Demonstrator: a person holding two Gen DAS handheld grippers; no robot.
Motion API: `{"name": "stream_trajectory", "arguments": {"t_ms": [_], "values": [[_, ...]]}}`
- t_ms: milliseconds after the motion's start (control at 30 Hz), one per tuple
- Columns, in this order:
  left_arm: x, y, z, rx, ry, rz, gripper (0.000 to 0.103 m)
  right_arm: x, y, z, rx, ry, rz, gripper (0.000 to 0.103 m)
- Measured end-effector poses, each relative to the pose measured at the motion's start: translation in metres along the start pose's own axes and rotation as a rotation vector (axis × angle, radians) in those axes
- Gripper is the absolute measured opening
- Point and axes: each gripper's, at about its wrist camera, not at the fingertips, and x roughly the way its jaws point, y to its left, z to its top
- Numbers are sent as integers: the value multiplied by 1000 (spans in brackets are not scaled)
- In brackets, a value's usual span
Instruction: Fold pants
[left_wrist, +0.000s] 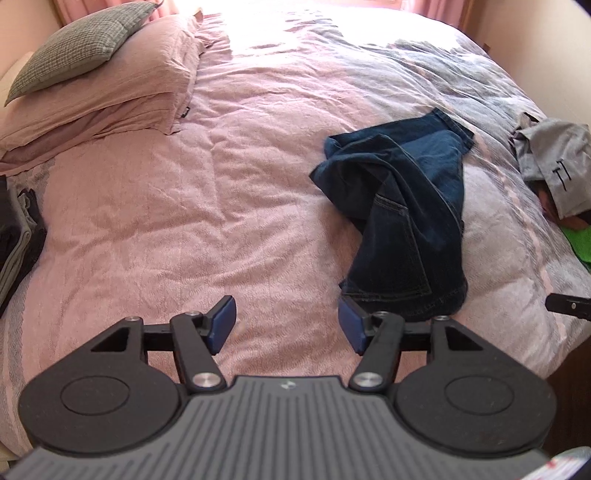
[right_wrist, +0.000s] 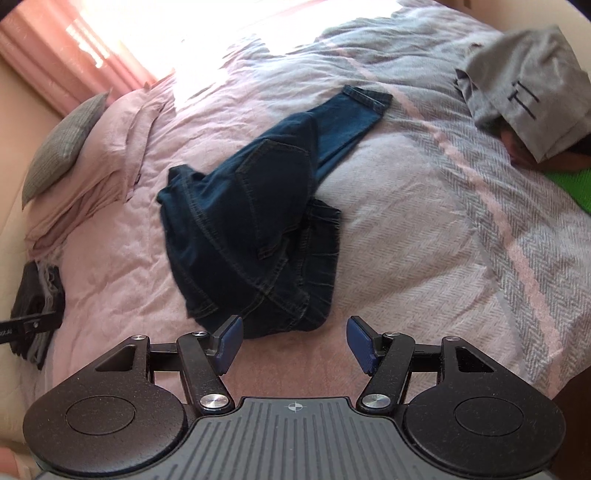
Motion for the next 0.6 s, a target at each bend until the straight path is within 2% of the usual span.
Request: {"name": "stream_trajectory", "arguments": {"t_ms": [167, 300, 467, 600], "values": [[15, 11, 17, -66, 5, 59, 61, 34, -51, 11, 166, -6, 83, 59], [34, 24, 30, -73, -8, 93, 64, 75, -82, 18, 296, -1, 124, 59], [70, 49, 57, -84, 6, 92, 64, 113, -92, 29, 329, -62, 125, 59], [109, 63, 91, -51, 6, 46, 64, 141, -90, 38, 325, -121, 96, 59]]}}
